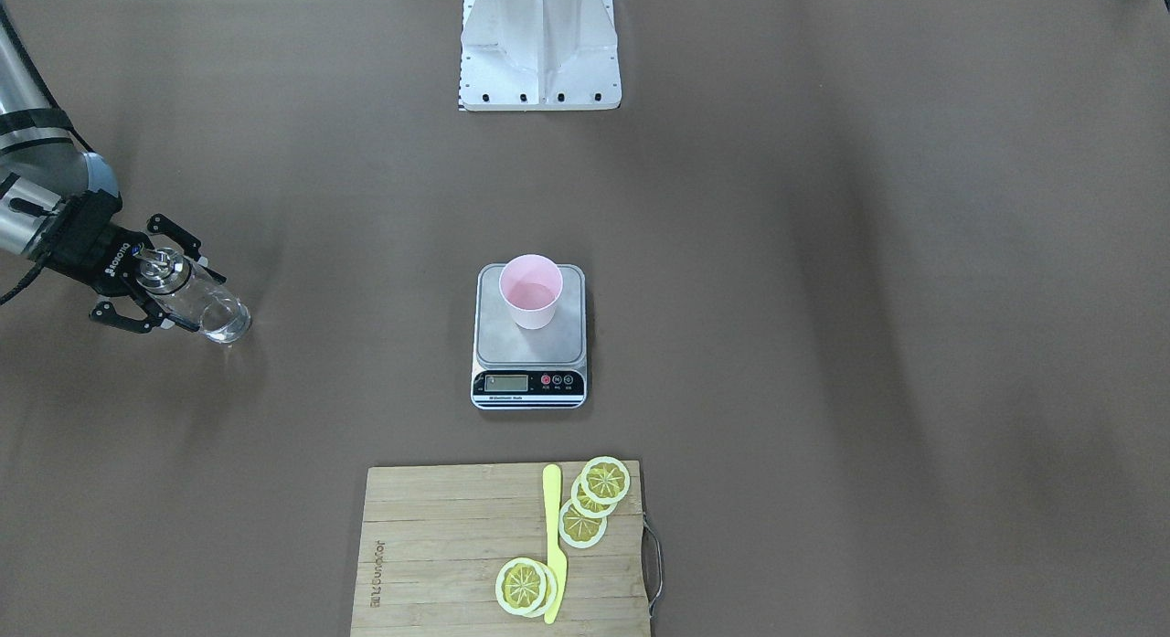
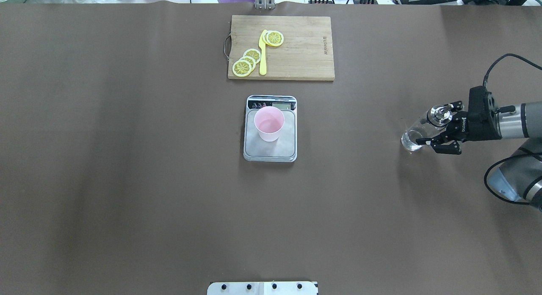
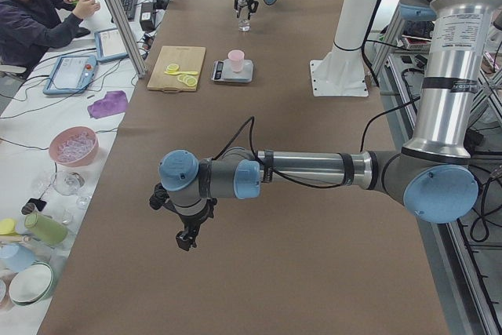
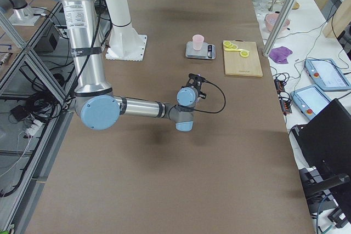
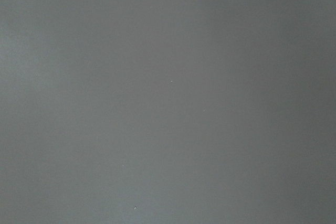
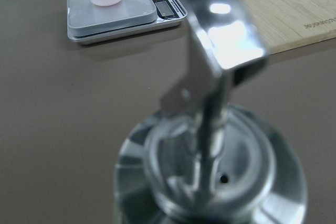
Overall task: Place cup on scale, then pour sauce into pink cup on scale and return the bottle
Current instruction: 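Close the right gripper on the dispenser and begin lifting it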
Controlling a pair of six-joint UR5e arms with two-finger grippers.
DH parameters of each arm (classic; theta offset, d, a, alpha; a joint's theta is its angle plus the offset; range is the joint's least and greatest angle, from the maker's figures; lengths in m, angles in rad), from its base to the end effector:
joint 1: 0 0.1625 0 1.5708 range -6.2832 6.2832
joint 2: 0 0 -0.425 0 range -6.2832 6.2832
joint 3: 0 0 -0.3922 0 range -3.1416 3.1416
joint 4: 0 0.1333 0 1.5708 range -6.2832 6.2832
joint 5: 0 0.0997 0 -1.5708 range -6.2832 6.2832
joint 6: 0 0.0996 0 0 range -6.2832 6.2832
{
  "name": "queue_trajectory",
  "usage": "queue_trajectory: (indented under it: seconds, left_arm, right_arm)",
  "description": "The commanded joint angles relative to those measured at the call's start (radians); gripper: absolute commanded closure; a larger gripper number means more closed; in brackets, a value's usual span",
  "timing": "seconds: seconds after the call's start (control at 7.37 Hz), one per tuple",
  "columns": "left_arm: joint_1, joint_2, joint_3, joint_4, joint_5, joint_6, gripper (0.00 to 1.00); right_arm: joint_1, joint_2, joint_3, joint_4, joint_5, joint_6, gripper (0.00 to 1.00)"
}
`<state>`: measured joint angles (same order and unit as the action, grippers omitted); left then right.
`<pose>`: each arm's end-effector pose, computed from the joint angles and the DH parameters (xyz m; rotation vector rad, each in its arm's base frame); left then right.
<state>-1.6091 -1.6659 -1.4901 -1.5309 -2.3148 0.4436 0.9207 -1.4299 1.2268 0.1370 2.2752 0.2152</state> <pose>-0.0861 -0.5274 0.6557 0.1549 0.7328 0.3768 -0.2637 -0.4605 0.5679 1.0969 -1.1449 -0.8698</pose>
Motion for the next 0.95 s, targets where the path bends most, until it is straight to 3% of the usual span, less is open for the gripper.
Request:
queue_trajectory:
  seconds: [0.0, 0.81]
  left_arm:
    - [0.000, 0.000, 0.002, 0.000, 0.000, 0.001, 0.02]
    - [-0.002, 0.000, 0.001, -0.002, 0.000, 0.001, 0.02]
  right_arm:
    - [0.001, 0.006, 0.002, -0.007, 0.001, 0.003, 1.00]
    - [0.007, 0.009, 0.033, -0.025, 0.007, 0.107, 1.00]
